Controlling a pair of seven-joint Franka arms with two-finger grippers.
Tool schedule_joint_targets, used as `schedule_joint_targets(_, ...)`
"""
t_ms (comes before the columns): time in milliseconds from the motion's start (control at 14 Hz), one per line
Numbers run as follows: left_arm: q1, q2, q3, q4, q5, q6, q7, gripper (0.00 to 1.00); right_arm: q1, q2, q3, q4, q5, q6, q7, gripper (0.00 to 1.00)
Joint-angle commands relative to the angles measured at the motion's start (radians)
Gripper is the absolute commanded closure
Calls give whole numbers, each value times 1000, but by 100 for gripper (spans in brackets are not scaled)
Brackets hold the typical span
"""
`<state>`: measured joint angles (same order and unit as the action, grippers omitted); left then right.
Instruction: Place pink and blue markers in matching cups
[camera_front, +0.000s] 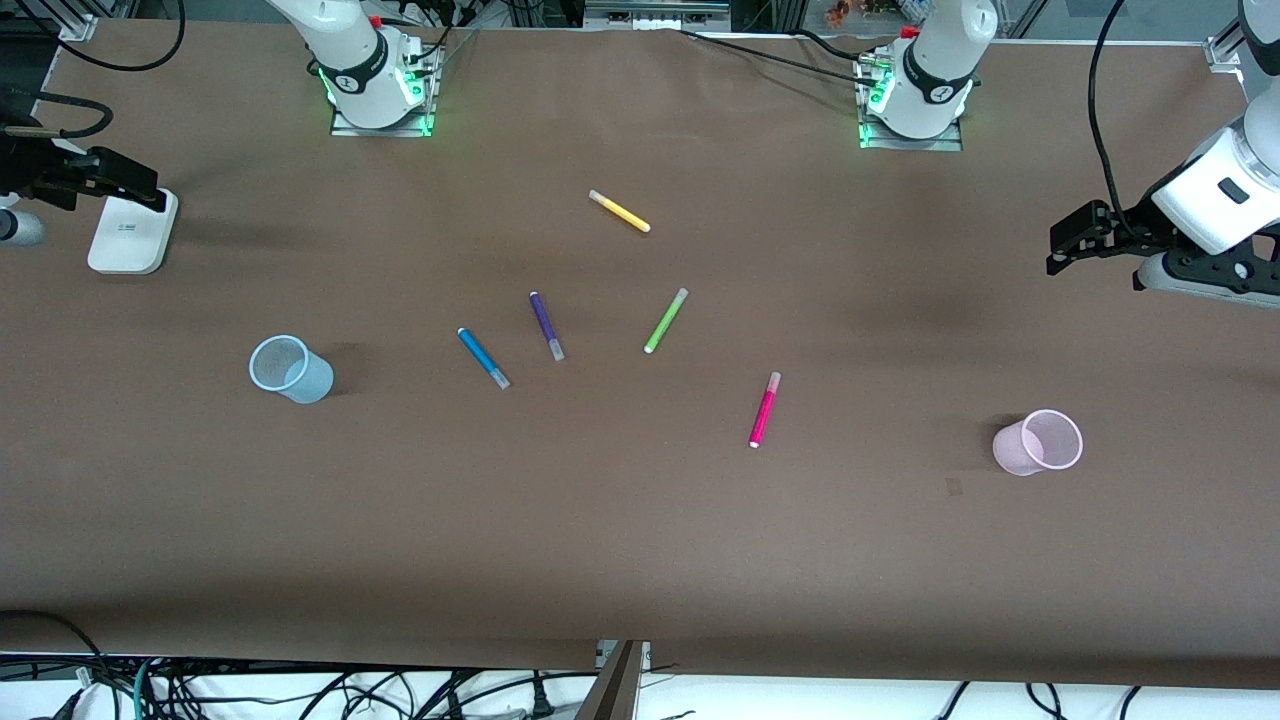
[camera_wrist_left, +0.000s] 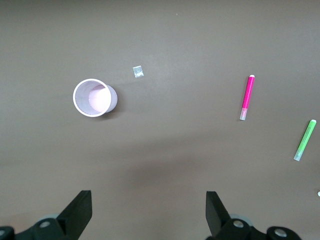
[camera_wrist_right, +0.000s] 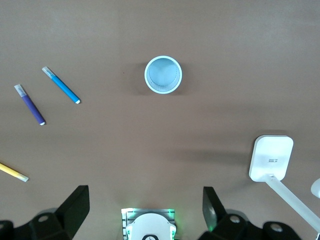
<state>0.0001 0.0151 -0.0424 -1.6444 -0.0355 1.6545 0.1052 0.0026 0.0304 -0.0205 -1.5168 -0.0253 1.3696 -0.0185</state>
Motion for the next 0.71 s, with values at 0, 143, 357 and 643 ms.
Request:
schedule_joint_targets(0,15,-41,-13,-31,-7,7,11,0,5,8,-6,26,-7,-12,-8,0)
schedule_joint_targets(143,14,-43,-14,-29,-9,4,13,0,5,10,-6,26,-5,-14,-8,0)
schedule_joint_targets(357,15,-53,-13,-21,-14,-12,18,0,5,16,-4,26,-4,-4,-3,0)
schedule_joint_targets(643,14,-52,-13,-28,-15,-9,19,0,10,88,1,26,4,6,-1,0)
